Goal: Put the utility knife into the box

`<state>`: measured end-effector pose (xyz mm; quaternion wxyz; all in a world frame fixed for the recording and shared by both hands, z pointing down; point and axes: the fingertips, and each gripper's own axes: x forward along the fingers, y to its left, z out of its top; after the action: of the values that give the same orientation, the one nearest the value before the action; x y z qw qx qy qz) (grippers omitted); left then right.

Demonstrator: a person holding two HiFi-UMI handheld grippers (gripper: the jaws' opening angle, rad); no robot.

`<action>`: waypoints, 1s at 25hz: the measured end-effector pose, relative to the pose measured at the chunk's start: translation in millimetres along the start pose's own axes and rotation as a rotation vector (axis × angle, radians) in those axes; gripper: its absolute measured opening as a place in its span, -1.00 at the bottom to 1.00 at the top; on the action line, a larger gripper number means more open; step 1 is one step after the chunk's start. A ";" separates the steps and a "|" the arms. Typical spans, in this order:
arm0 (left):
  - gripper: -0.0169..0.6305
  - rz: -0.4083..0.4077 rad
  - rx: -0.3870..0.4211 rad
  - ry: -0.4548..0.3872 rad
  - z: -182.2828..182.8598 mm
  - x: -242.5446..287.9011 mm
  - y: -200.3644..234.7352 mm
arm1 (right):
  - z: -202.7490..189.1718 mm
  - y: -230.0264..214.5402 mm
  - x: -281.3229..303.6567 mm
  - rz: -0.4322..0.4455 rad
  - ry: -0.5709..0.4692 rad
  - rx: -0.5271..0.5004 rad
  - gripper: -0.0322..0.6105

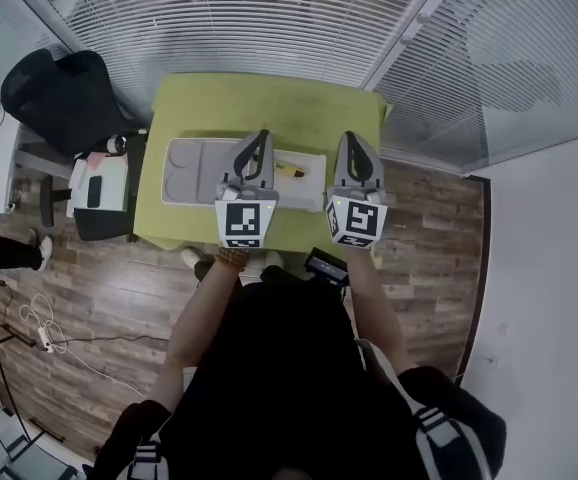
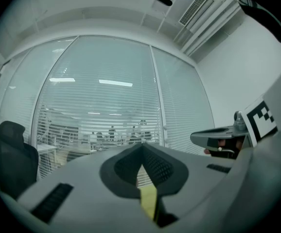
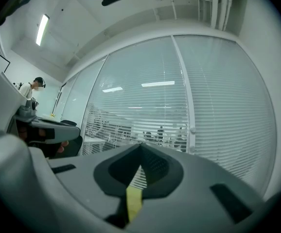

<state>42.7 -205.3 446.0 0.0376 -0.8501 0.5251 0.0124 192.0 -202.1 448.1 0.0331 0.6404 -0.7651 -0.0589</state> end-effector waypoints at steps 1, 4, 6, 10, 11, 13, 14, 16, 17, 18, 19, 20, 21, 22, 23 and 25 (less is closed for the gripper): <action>-0.92 -0.001 0.001 0.002 -0.2 0.7 -0.1 | -0.1 -0.4 0.5 -0.001 0.000 0.003 -0.90; -0.92 -0.005 -0.003 0.008 -2.8 0.3 0.6 | -2.1 3.4 1.4 0.001 0.009 0.032 -0.90; -0.92 -0.009 0.000 0.014 -4.0 0.7 0.6 | -1.8 9.3 3.2 0.009 0.008 0.053 -0.90; -0.92 -0.017 -0.001 0.015 -3.9 1.5 -4.0 | 1.0 19.2 4.8 0.043 0.003 0.052 -0.90; -0.92 -0.019 -0.002 0.015 -3.8 1.6 -4.8 | 0.8 20.6 4.8 0.051 0.006 0.051 -0.90; -0.92 -0.019 -0.006 0.016 -4.2 0.8 -4.7 | -0.8 23.3 4.4 0.064 0.014 0.048 -0.90; -0.92 -0.017 -0.009 0.017 -4.9 0.1 -4.3 | -2.1 24.5 4.0 0.069 0.019 0.046 -0.90; -0.92 -0.012 -0.013 0.022 -7.2 -1.4 -3.2 | -4.5 26.3 3.1 0.075 0.026 0.044 -0.90; -0.92 -0.009 -0.014 0.024 -8.6 -2.1 -2.4 | -5.4 27.2 3.0 0.077 0.028 0.043 -0.90; -0.92 -0.006 -0.015 0.027 -9.9 -2.9 -1.4 | -6.0 28.2 3.1 0.078 0.029 0.043 -0.90; -0.92 -0.004 -0.017 0.029 -11.1 -3.5 -0.4 | -6.3 29.4 3.3 0.080 0.030 0.041 -0.90; -0.92 -0.002 -0.019 0.031 -12.2 -4.1 0.4 | -6.5 30.5 3.6 0.083 0.031 0.040 -0.90; -0.92 0.000 -0.022 0.033 -13.1 -4.6 1.0 | -6.5 31.5 3.8 0.086 0.032 0.038 -0.90; -0.92 0.001 -0.024 0.035 -13.8 -5.0 1.2 | -6.3 32.3 3.9 0.088 0.033 0.036 -0.90; -0.92 0.002 -0.027 0.036 -14.3 -5.2 1.3 | -6.0 32.8 3.9 0.090 0.033 0.035 -0.90; -0.92 0.002 -0.028 0.037 -14.9 -5.0 1.0 | -6.1 33.0 3.9 0.092 0.035 0.033 -0.90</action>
<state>39.3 -202.4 461.1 0.0158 -0.8500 0.5265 0.0041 159.9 -200.5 458.4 0.0385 0.6058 -0.7940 -0.0337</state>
